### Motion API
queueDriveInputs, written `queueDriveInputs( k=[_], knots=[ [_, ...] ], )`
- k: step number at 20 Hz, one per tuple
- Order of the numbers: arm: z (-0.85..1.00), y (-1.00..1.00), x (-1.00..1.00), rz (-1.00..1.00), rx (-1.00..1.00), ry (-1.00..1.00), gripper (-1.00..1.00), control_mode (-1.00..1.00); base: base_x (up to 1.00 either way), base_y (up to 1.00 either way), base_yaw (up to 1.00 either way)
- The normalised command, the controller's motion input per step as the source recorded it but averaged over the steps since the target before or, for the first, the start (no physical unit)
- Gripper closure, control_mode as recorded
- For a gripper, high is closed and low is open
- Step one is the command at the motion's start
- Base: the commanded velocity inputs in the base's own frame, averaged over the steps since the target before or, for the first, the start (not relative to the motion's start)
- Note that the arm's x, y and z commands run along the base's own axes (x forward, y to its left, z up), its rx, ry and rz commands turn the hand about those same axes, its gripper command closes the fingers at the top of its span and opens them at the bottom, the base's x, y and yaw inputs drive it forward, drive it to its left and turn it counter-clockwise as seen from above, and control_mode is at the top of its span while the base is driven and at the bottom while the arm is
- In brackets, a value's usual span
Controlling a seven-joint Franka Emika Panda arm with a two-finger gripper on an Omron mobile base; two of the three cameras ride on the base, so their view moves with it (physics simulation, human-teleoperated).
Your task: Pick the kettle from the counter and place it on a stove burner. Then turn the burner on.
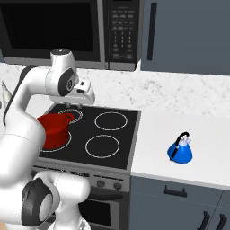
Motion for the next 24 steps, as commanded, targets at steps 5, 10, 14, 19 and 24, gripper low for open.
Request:
queueDriveInputs(
  k=[5,10,14,19,24],
  knots=[
    [0.0,-0.14,-0.1,0.0,0.0,-0.06,-1.0,-1.0,0.0,0.0,0.0],
    [0.0,-0.81,-0.61,0.0,0.0,-0.16,-1.0,-1.0,0.0,0.0,0.0],
    [0.02,-0.99,-0.77,0.0,0.0,-0.19,-1.0,-1.0,0.0,0.0,0.0],
    [0.01,-0.97,-0.75,0.0,0.0,-0.19,-1.0,-1.0,0.0,0.0,0.0],
    [0.0,-0.98,-0.69,-0.02,0.0,-0.17,-1.0,-1.0,0.0,0.0,0.0]
  ],
)
